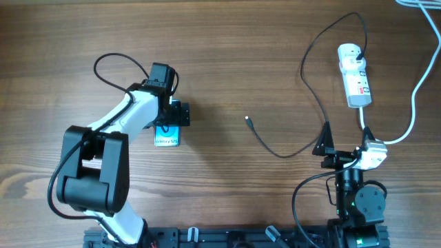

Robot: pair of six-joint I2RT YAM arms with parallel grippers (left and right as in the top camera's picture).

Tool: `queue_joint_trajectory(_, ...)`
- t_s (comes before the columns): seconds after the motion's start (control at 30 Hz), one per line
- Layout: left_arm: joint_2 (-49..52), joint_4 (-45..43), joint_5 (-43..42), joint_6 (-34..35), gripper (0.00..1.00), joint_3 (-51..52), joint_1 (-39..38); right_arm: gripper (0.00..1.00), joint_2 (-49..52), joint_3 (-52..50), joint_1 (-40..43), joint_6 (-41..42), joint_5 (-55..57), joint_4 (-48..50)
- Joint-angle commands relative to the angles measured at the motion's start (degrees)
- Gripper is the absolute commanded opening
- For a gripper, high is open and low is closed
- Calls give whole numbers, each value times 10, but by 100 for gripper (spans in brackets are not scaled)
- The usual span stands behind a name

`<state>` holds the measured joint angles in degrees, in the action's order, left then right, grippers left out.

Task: Plug charger to phone and switch on socket
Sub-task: 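Close the left gripper on the phone's bottom edge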

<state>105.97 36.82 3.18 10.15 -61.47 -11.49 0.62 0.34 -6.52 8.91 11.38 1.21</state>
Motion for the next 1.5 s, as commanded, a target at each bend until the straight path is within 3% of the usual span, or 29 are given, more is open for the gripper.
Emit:
queue_joint_trajectory(0.0, 39, 15, 14, -9, 100, 16, 0, 100, -3, 0, 1, -5, -8, 1)
queue_joint_trajectory(0.43, 39, 11, 14, -37, 100, 16, 0, 100, -3, 0, 1, -5, -8, 1)
queue_joint_trajectory(0.57, 39, 11, 14, -37, 89, 16, 0, 100, -3, 0, 1, -6, -8, 1)
queue_joint_trajectory(1.0, 39, 11, 14, -37, 70, 16, 0, 100, -3, 0, 1, -5, -8, 1)
queue_joint_trajectory(1.13, 39, 11, 14, -37, 69, 16, 0, 100, -3, 0, 1, -5, -8, 1)
queue_joint_trajectory(1.23, 39, 11, 14, -37, 62, 16, 0, 100, -3, 0, 1, -5, -8, 1)
queue_joint_trajectory(1.4, 39, 11, -9, -37, 66, 16, 0, 100, -3, 0, 1, -5, -8, 1)
queue_joint_trajectory(1.47, 39, 11, -12, -37, 58, 16, 0, 100, -4, 0, 1, -5, -8, 1)
